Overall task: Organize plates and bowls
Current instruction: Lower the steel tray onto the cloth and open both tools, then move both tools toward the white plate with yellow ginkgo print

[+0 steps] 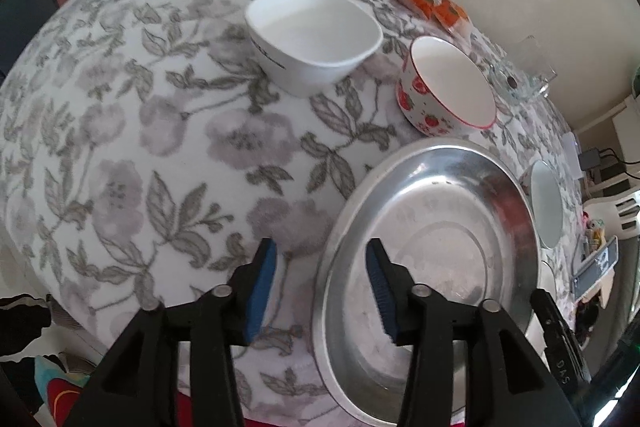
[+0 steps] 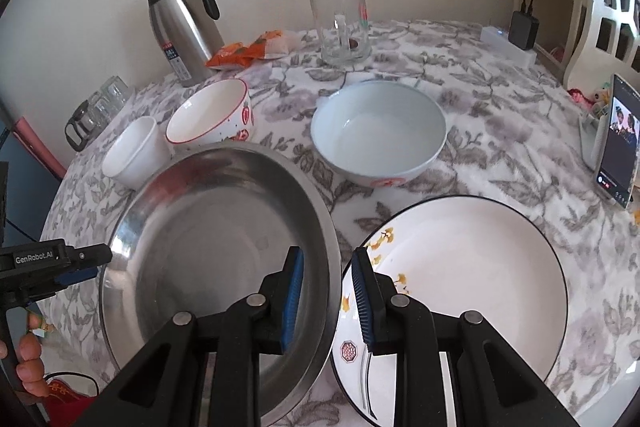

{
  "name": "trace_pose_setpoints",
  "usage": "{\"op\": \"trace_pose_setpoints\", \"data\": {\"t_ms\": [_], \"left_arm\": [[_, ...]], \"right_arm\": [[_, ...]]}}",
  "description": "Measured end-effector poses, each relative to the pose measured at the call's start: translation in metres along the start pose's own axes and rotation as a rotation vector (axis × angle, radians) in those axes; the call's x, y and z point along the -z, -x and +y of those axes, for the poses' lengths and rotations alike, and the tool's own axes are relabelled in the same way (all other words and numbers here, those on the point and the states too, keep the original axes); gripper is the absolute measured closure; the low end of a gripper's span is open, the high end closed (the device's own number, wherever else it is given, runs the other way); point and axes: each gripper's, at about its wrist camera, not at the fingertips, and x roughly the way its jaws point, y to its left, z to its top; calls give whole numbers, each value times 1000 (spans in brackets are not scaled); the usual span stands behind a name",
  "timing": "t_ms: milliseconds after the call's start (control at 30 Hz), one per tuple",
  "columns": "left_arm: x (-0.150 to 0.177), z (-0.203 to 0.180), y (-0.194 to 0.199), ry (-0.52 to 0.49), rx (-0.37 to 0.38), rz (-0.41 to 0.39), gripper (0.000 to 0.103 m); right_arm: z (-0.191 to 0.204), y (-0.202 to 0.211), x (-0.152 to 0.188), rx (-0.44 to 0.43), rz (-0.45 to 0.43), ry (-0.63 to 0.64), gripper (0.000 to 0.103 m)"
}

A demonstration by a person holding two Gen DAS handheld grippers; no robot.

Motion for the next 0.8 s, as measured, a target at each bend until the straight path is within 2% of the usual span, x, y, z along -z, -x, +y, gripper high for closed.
{"op": "trace_pose_setpoints", "data": {"t_ms": [133, 167, 200, 233, 267, 333, 633, 800], "left_arm": [[1, 4, -2, 9, -15, 11, 48], [1, 3, -3, 11, -22, 15, 45], [1, 4, -4, 11, -38, 17, 42], [2, 4, -5, 12, -50, 16, 34], [2, 5, -5, 13, -75, 10, 28], [3, 5, -6, 10, -100, 3, 23], [3, 5, -7, -12, -134, -26, 11], [3, 1, -6, -34, -120, -46, 9]], "right_arm": [[0, -3, 0, 17, 10, 7, 71], [0, -4, 1, 19, 12, 3, 69], [-1, -5, 1, 26, 14, -3, 62], [-3, -5, 1, 31, 13, -7, 53], [-3, -6, 1, 34, 13, -10, 50], [-3, -6, 1, 34, 10, -11, 48], [3, -6, 1, 38, -6, 19, 21], [2, -5, 0, 27, -18, 14, 15]]}}
